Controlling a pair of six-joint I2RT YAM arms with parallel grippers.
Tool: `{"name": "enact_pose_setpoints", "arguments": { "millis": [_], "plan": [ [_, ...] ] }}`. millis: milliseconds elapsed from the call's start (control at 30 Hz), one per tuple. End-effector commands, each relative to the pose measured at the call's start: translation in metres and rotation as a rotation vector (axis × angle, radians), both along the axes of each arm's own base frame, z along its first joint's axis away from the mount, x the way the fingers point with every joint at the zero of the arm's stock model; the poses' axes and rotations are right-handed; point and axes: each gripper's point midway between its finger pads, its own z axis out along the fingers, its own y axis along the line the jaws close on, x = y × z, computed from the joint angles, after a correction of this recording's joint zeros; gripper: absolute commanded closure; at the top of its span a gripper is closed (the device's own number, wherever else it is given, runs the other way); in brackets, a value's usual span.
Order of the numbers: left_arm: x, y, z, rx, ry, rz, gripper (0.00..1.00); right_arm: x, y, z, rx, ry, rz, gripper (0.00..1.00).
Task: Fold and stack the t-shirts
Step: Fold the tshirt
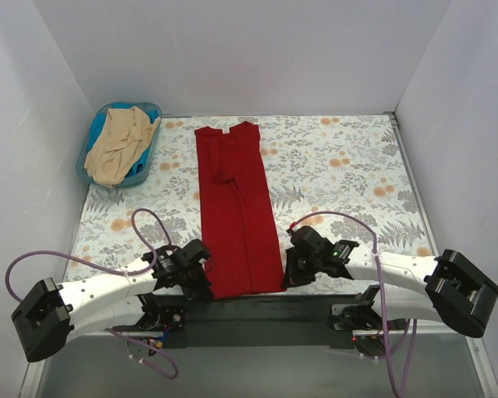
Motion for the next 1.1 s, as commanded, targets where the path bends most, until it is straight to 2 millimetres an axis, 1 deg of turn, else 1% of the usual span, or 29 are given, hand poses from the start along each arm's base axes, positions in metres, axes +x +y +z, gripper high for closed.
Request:
{"name": "enact_pose_setpoints", "arguments": {
  "millis": [0,100,133,167,233,267,300,333,367,400,433,467,500,533,567,600,633,667,700,733,767,800,833,867,900,933,967,1033,1067],
  "plan": [
    [0.006,-0.006,0.0,-0.014,-0.043,0.015,1.0,-0.01,-0.015,-0.009,-0.089,-0.009,0.047,0.99],
    [0.029,-0.015,0.021,-0.011,-0.151,-0.001,1.0,0.008,-0.003,0.01,-0.081,-0.084,0.059,0.99],
    [0.04,-0.022,0.035,-0.024,-0.196,-0.017,1.0,0.011,-0.004,0.013,-0.098,-0.096,0.066,0.99],
    [0.05,-0.023,0.037,-0.001,-0.22,-0.01,1.0,0.023,0.008,0.03,-0.079,-0.142,0.083,0.99],
    [0.063,-0.026,0.044,0.013,-0.242,-0.013,1.0,0.035,0.008,0.035,-0.123,-0.166,0.084,0.99],
    [0.078,-0.029,0.055,0.003,-0.273,-0.005,1.0,0.048,0.016,0.048,-0.103,-0.195,0.076,0.99],
    [0.085,-0.029,0.055,0.014,-0.275,-0.005,1.0,0.055,0.019,0.053,-0.102,-0.214,0.091,0.99],
    [0.097,-0.026,0.059,0.007,-0.287,0.02,1.0,0.06,0.022,0.052,-0.112,-0.206,0.094,0.99],
    [0.11,-0.03,0.068,-0.016,-0.323,0.011,1.0,0.07,0.023,0.055,-0.11,-0.213,0.082,0.99],
    [0.117,-0.032,0.07,-0.028,-0.318,0.015,1.0,0.083,0.033,0.063,-0.104,-0.24,0.092,0.99],
    [0.124,-0.031,0.072,-0.033,-0.326,0.022,1.0,0.092,0.036,0.066,-0.106,-0.251,0.089,0.99],
    [0.138,-0.025,0.074,-0.026,-0.338,0.053,1.0,0.104,0.037,0.07,-0.104,-0.262,0.072,0.99],
    [0.15,-0.026,0.082,-0.026,-0.367,0.049,1.0,0.117,0.046,0.075,-0.1,-0.274,0.069,0.99],
    [0.157,-0.025,0.078,-0.01,-0.362,0.052,1.0,0.128,0.05,0.078,-0.103,-0.292,0.073,0.99],
    [0.171,-0.021,0.082,-0.01,-0.379,0.083,1.0,0.137,0.053,0.08,-0.103,-0.298,0.065,0.99],
    [0.183,-0.022,0.089,-0.017,-0.399,0.096,1.0,0.149,0.053,0.072,-0.125,-0.281,0.052,0.99],
    [0.189,-0.022,0.084,-0.008,-0.389,0.093,1.0,0.165,0.064,0.086,-0.102,-0.318,0.048,0.99],
    [0.201,-0.019,0.086,-0.01,-0.404,0.119,1.0,0.176,0.064,0.086,-0.106,-0.321,0.033,0.99],
    [0.208,-0.019,0.084,-0.005,-0.404,0.126,1.0,0.186,0.068,0.078,-0.121,-0.309,0.027,0.99],
    [0.218,-0.021,0.091,-0.013,-0.423,0.134,1.0,0.201,0.075,0.088,-0.098,-0.338,0.015,0.99],
    [0.228,-0.018,0.084,0.0,-0.413,0.151,1.0,0.212,0.075,0.088,-0.099,-0.343,0.0,0.99],
    [0.234,-0.017,0.085,0.003,-0.419,0.163,1.0,0.22,0.077,0.076,-0.118,-0.326,-0.002,0.99],
    [0.241,-0.016,0.085,0.001,-0.424,0.173,1.0,0.234,0.084,0.084,-0.101,-0.35,-0.013,0.99],
    [0.252,-0.013,0.08,0.0,-0.424,0.194,1.0,0.245,0.081,0.082,-0.105,-0.35,-0.025,0.99],
    [0.256,-0.012,0.077,0.001,-0.42,0.205,1.0,0.252,0.083,0.071,-0.118,-0.337,-0.025,0.99],
    [0.265,-0.01,0.077,0.0,-0.428,0.22,1.0,0.26,0.084,0.073,-0.112,-0.344,-0.031,0.99],
    [0.272,-0.01,0.07,-0.003,-0.414,0.225,1.0,0.273,0.086,0.079,-0.098,-0.36,-0.041,0.99],
    [0.283,-0.009,0.065,-0.006,-0.407,0.239,1.0,0.284,0.09,0.071,-0.098,-0.351,-0.043,0.99],
    [0.29,-0.01,0.067,-0.01,-0.418,0.243,1.0,0.297,0.093,0.078,-0.083,-0.372,-0.052,0.99]
  ]
}}
